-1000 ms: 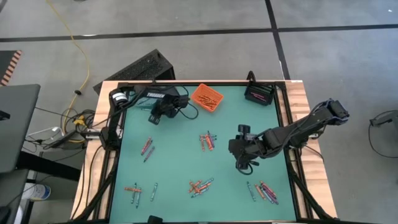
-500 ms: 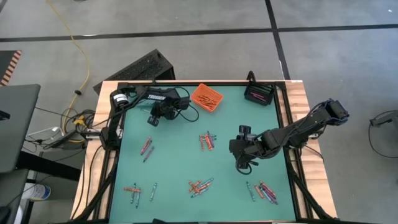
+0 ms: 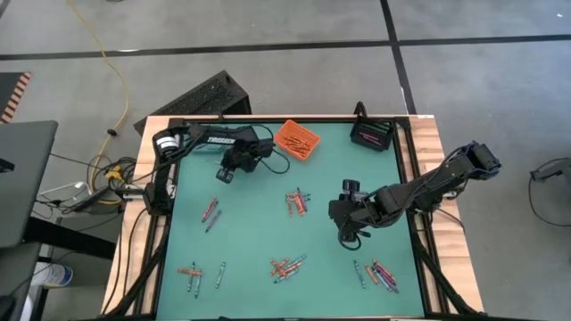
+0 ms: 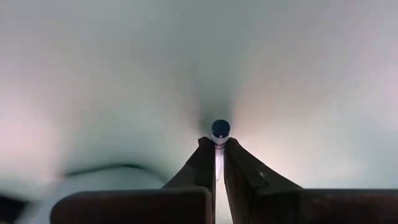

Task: Sort crayons
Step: Put the blue crayon into the blue bin

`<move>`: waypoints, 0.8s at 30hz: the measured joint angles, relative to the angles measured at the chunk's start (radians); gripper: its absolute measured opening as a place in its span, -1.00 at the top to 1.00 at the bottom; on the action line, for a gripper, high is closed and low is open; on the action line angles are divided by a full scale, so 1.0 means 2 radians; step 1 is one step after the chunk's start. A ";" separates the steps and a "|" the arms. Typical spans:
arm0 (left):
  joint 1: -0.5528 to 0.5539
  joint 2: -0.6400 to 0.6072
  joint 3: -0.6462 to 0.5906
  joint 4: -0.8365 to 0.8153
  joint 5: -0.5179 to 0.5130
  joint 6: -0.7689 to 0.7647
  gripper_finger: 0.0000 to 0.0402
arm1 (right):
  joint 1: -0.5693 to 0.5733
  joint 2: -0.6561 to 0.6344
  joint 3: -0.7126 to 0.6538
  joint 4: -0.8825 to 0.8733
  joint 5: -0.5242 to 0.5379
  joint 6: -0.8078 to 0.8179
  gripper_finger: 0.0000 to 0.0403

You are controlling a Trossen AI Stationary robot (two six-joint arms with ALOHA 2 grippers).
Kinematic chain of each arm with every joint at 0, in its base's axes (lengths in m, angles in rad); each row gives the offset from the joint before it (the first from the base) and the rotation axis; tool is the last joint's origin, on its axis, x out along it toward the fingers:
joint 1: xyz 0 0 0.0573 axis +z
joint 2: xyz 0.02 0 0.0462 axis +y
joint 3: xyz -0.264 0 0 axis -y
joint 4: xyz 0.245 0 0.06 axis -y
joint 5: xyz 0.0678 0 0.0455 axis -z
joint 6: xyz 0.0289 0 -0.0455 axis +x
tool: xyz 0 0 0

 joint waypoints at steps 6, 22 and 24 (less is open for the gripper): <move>0.006 -0.053 0.023 -0.027 -0.022 -0.001 0.98 | 0.000 0.000 0.000 0.000 0.000 0.000 0.22; 0.005 -0.106 -0.022 -0.058 0.127 -0.106 0.75 | 0.010 0.000 0.000 -0.007 0.000 0.012 0.22; -0.025 -0.112 -0.054 -0.037 0.094 -0.125 0.60 | 0.017 0.000 0.000 -0.011 -0.001 0.015 0.22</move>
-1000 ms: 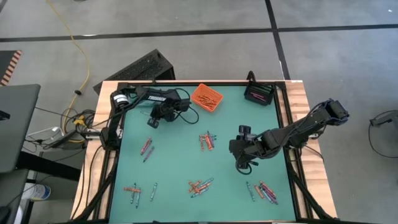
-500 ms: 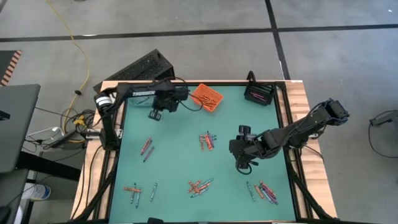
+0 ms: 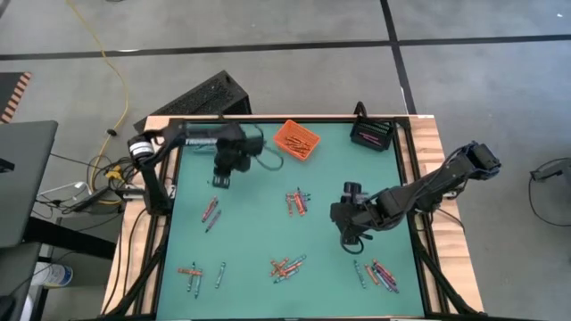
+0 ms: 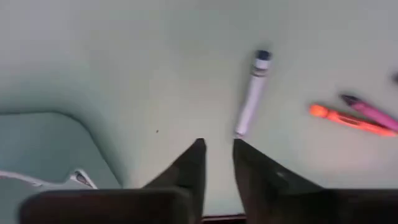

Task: Sort crayons
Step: Put the blue crayon into the blue bin

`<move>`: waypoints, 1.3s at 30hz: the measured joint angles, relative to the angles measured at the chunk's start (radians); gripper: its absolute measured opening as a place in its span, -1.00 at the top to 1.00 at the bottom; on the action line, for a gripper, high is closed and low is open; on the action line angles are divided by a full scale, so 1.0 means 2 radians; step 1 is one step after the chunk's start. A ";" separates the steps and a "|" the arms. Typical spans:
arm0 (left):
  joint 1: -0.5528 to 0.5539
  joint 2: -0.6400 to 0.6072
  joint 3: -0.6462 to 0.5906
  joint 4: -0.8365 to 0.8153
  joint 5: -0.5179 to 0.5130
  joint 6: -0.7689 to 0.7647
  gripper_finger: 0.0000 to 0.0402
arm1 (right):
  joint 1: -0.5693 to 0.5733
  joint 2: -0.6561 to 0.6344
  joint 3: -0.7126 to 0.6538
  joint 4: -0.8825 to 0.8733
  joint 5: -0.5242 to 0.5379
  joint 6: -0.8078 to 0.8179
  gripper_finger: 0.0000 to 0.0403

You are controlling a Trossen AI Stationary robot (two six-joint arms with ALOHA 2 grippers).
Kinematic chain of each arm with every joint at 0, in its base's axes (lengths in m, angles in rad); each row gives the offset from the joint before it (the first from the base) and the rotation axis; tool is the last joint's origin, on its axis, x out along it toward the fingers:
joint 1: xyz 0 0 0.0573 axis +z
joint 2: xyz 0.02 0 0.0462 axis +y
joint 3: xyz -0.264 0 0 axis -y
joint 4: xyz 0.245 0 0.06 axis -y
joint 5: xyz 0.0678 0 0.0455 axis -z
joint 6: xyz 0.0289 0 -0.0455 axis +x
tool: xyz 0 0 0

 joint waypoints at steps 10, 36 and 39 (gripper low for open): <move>-0.094 -0.127 -0.118 0.124 0.009 -0.095 0.14 | 0.011 0.000 0.000 -0.006 0.000 0.006 0.22; -0.132 -0.170 -0.253 0.321 0.008 -0.142 0.33 | -0.011 0.000 0.000 0.004 0.004 0.004 0.22; -0.132 -0.171 -0.259 0.330 0.011 -0.137 0.45 | -0.011 0.000 0.000 0.005 0.004 0.002 0.22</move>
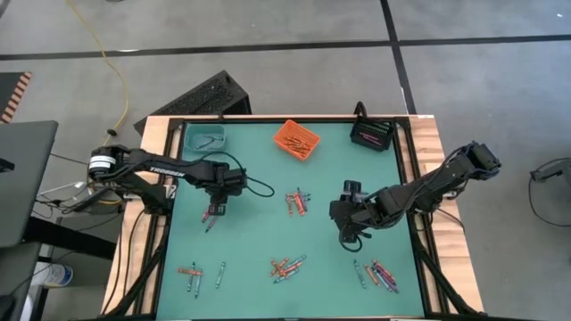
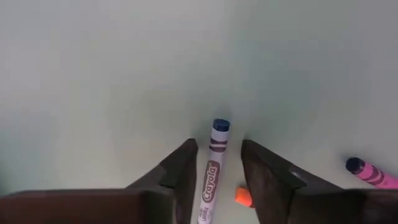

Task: Sort crayons
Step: Put the blue crayon into the blue bin

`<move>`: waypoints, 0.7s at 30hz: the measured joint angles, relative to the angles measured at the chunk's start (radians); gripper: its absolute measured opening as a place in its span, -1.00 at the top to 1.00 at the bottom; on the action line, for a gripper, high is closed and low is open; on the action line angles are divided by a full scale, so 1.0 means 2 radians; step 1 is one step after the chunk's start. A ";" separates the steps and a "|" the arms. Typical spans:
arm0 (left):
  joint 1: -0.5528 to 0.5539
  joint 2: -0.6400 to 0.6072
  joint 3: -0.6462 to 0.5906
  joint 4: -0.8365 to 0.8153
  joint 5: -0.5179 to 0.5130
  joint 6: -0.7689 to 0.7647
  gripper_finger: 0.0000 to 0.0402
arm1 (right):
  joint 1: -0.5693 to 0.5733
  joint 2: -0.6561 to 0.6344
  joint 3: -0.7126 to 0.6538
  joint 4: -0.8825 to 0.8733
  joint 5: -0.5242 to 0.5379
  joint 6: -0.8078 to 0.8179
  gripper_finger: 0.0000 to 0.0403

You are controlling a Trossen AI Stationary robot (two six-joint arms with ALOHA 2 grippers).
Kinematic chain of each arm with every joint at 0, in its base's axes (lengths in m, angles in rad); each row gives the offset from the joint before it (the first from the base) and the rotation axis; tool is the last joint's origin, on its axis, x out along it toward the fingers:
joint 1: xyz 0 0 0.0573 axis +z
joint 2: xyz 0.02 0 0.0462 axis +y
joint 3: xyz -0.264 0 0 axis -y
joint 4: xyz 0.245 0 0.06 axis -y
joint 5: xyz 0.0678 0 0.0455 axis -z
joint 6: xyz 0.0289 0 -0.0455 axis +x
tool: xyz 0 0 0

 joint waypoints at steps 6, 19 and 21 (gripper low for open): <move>0.000 0.000 -0.005 0.003 0.003 0.005 0.74 | 0.000 0.000 0.000 0.004 0.000 -0.004 0.22; 0.001 0.004 0.013 0.005 -0.039 0.047 0.99 | -0.002 0.000 0.000 0.006 0.000 -0.005 0.22; 0.001 0.003 0.027 -0.012 -0.056 0.055 0.99 | -0.002 0.000 0.000 0.006 0.000 -0.007 0.22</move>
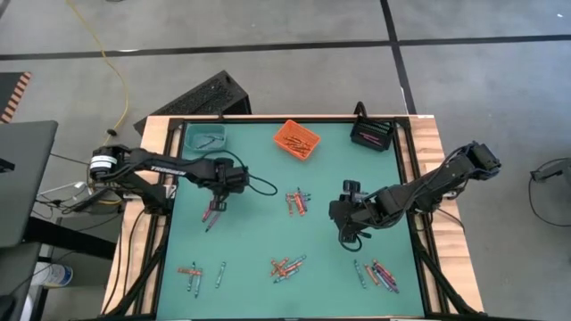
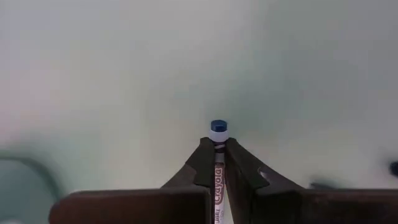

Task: Sort crayons
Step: Put the blue crayon into the blue bin

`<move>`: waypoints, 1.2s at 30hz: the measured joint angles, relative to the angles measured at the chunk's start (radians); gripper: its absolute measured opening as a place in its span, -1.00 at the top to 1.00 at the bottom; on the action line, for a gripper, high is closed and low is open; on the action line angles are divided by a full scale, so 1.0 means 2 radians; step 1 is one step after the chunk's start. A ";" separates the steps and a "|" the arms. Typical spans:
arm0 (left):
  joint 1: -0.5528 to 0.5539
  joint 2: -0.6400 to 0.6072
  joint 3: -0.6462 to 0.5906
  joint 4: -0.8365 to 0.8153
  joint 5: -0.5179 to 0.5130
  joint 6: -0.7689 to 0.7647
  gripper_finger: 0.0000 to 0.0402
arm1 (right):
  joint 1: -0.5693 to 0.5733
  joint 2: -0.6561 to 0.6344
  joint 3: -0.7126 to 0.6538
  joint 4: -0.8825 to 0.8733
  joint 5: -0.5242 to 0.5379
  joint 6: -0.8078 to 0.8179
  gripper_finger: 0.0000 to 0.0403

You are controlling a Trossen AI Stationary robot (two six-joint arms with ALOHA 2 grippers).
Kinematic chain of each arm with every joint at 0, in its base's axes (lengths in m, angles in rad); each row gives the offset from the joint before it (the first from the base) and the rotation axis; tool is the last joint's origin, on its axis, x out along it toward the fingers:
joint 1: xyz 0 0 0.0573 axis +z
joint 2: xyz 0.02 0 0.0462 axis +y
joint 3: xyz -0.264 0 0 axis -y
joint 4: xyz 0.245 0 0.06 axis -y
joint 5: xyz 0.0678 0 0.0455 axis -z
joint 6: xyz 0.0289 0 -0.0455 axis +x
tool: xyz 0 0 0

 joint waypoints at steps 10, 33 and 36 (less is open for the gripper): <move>0.029 -0.001 0.090 -0.092 -0.075 0.059 1.00 | 0.000 0.000 0.000 -0.001 -0.001 -0.002 0.22; 0.338 -0.002 0.135 -0.046 0.005 0.251 1.00 | 0.011 0.000 0.000 -0.002 -0.004 0.012 0.22; 0.360 -0.002 0.135 -0.031 0.027 0.267 1.00 | 0.009 0.000 0.000 -0.001 -0.004 0.012 0.22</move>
